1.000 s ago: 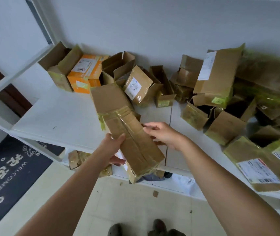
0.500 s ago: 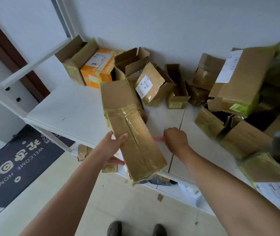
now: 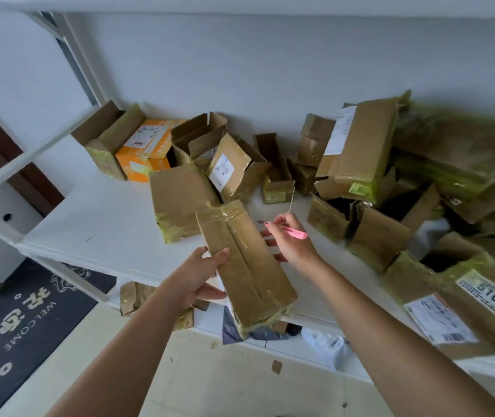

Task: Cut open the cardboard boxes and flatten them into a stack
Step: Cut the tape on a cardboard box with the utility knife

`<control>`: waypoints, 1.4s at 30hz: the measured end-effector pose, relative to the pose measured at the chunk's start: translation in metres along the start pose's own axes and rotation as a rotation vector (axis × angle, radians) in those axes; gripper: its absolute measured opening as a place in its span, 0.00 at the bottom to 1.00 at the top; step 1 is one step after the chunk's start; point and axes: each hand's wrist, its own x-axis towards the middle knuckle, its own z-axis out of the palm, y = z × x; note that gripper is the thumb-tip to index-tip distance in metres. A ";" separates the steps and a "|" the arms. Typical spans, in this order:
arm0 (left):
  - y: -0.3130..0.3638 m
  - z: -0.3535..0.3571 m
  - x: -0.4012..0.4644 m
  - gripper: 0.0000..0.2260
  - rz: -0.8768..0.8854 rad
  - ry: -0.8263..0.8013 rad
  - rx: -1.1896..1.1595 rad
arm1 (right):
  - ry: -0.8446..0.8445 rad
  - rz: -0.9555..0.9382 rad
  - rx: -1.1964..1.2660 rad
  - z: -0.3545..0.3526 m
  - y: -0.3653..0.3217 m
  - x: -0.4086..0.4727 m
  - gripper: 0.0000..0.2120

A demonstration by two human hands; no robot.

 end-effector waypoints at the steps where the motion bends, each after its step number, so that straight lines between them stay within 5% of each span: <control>1: 0.003 0.011 0.001 0.29 0.001 -0.007 0.004 | 0.029 -0.052 -0.080 -0.004 -0.001 -0.006 0.08; 7: 0.016 0.063 0.009 0.31 0.027 -0.105 0.003 | 0.169 -0.103 -0.117 -0.056 0.003 -0.023 0.09; 13: 0.016 0.089 0.012 0.29 0.056 0.028 0.165 | 0.293 -0.239 0.002 -0.080 0.009 -0.024 0.01; 22: 0.015 0.089 0.015 0.31 0.103 0.102 0.221 | 0.182 -0.367 0.109 -0.039 -0.017 0.016 0.04; 42: 0.017 0.083 0.014 0.28 0.047 0.011 0.129 | 0.147 -0.514 -0.267 -0.030 0.003 0.030 0.04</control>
